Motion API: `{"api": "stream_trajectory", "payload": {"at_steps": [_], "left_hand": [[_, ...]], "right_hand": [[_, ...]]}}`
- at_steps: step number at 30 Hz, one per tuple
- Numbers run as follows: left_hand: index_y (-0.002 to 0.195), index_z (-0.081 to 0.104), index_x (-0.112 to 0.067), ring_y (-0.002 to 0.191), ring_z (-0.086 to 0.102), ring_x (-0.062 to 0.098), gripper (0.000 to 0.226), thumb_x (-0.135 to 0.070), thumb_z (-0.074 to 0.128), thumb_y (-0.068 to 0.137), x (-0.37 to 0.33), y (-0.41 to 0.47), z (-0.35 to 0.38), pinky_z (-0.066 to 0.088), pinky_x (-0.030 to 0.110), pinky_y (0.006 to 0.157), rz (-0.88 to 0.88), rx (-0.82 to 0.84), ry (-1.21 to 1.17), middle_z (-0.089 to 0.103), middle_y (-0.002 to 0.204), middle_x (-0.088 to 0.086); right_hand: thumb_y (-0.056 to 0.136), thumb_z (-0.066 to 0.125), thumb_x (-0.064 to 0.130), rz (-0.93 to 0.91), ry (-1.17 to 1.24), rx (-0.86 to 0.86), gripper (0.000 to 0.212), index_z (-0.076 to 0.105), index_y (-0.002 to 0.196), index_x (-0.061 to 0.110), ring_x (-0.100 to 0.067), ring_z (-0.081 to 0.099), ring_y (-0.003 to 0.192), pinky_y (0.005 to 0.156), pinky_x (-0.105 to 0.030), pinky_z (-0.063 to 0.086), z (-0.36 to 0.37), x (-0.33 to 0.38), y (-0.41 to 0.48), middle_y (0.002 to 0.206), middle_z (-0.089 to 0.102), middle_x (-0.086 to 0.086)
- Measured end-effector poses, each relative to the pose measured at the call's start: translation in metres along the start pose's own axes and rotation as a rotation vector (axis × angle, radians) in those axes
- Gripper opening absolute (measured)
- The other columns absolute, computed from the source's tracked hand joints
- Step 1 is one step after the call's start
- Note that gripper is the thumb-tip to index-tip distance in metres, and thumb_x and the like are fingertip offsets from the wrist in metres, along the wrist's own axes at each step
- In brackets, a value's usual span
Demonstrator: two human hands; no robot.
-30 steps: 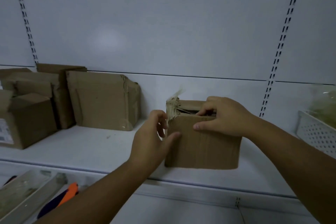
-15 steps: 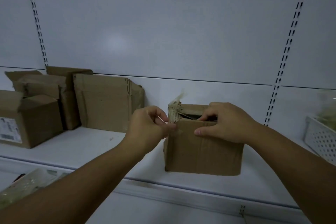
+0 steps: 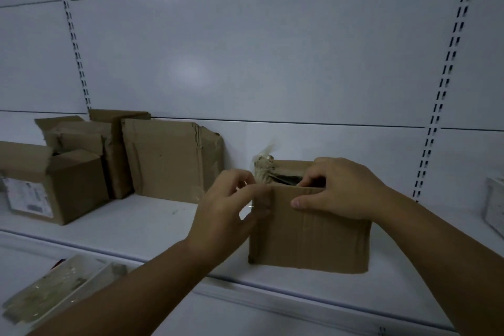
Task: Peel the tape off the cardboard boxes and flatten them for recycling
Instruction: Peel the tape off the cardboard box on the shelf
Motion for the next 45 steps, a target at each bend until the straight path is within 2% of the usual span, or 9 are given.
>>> {"api": "stream_trajectory", "payload": {"at_steps": [3, 7, 13, 20, 26, 30, 37, 41, 45], "left_hand": [[0.085, 0.075, -0.009, 0.079, 0.06, 0.016, 0.009, -0.013, 0.072, 0.077, 0.004, 0.009, -0.007, 0.05, 0.024, 0.064, 0.077, -0.072, -0.02, 0.068, 0.086, 0.008], [0.09, 0.072, -0.014, 0.082, 0.065, 0.003, 0.016, -0.011, 0.071, 0.074, 0.017, 0.024, -0.017, 0.05, 0.009, 0.071, -0.283, -0.079, -0.381, 0.071, 0.085, 0.0], [0.076, 0.074, -0.018, 0.075, 0.069, 0.008, 0.01, -0.01, 0.068, 0.077, 0.048, 0.039, -0.032, 0.054, 0.015, 0.067, -0.582, -0.009, -0.57, 0.074, 0.075, -0.001], [0.076, 0.065, -0.009, 0.087, 0.068, 0.01, 0.01, -0.006, 0.058, 0.083, 0.068, 0.044, -0.018, 0.052, 0.016, 0.071, -0.641, 0.135, -0.883, 0.074, 0.087, 0.0], [0.082, 0.053, -0.021, 0.098, 0.064, 0.016, 0.021, -0.024, 0.039, 0.097, 0.037, 0.035, 0.03, 0.053, 0.03, 0.081, -0.566, 0.378, -0.931, 0.068, 0.102, 0.006], [0.088, 0.058, -0.017, 0.094, 0.061, 0.019, 0.027, -0.029, 0.037, 0.097, 0.028, 0.046, 0.04, 0.053, 0.03, 0.079, -0.531, 0.344, -0.822, 0.065, 0.096, 0.005], [0.081, 0.072, -0.015, 0.08, 0.072, 0.02, 0.012, -0.017, 0.061, 0.084, 0.064, 0.057, 0.038, 0.055, 0.021, 0.06, -0.645, 0.311, -1.145, 0.075, 0.082, 0.006], [0.088, 0.067, -0.013, 0.088, 0.071, 0.023, 0.021, -0.016, 0.066, 0.067, 0.073, 0.037, 0.052, 0.057, 0.023, 0.061, -0.837, 0.368, -1.505, 0.074, 0.094, 0.012], [0.085, 0.062, -0.011, 0.081, 0.072, 0.02, 0.018, -0.013, 0.065, 0.068, 0.085, 0.022, 0.051, 0.057, 0.026, 0.059, -0.992, 0.088, -1.713, 0.075, 0.087, 0.007]], "right_hand": [[0.066, 0.062, 0.068, -0.001, -0.004, -0.016, 0.036, 0.066, 0.089, 0.04, -0.001, 0.048, 0.077, 0.061, -0.023, 0.037, 0.005, 0.005, 0.0, 0.083, 0.052, 0.019], [0.068, 0.06, 0.068, -0.033, -0.024, -0.021, 0.038, 0.066, 0.092, 0.039, -0.001, 0.048, 0.077, 0.061, -0.022, 0.036, 0.002, 0.002, -0.001, 0.083, 0.05, 0.019], [0.071, 0.057, 0.065, -0.135, -0.037, -0.004, 0.038, 0.065, 0.095, 0.037, -0.003, 0.049, 0.083, 0.068, -0.026, 0.04, 0.003, 0.003, -0.002, 0.093, 0.055, 0.016], [0.077, 0.059, 0.058, -0.301, -0.078, 0.04, 0.035, 0.067, 0.106, 0.04, 0.001, 0.044, 0.091, 0.078, -0.025, 0.038, -0.009, -0.015, -0.006, 0.097, 0.055, 0.021], [0.085, 0.049, 0.054, 0.062, -0.136, 0.105, 0.046, 0.049, 0.129, 0.039, -0.004, 0.039, 0.113, 0.089, -0.024, 0.032, -0.019, -0.049, -0.02, 0.127, 0.045, 0.016], [0.07, 0.042, 0.077, 0.139, -0.04, -0.204, 0.052, 0.053, 0.106, 0.041, -0.004, 0.043, 0.1, 0.078, -0.028, 0.033, -0.003, -0.005, -0.016, 0.113, 0.046, 0.017], [0.071, 0.069, 0.016, 0.214, 0.211, -0.339, 0.018, 0.057, 0.083, 0.018, -0.015, 0.054, 0.088, 0.08, -0.041, 0.049, 0.014, 0.008, -0.014, 0.092, 0.057, 0.004], [0.07, 0.062, 0.015, 0.235, 0.215, -0.351, 0.018, 0.053, 0.084, 0.02, -0.016, 0.054, 0.085, 0.075, -0.043, 0.049, 0.022, 0.006, -0.009, 0.088, 0.056, 0.006], [0.069, 0.059, 0.022, 0.215, 0.14, -0.408, 0.017, 0.05, 0.083, 0.026, -0.006, 0.049, 0.08, 0.067, -0.03, 0.043, 0.028, 0.003, -0.007, 0.083, 0.052, 0.014]]}}
Point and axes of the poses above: each hand's wrist, its own y-axis towards the middle knuckle, its own z-axis out of the palm, x = y × z, the point moved 4 cm from there along y, towards the middle knuckle
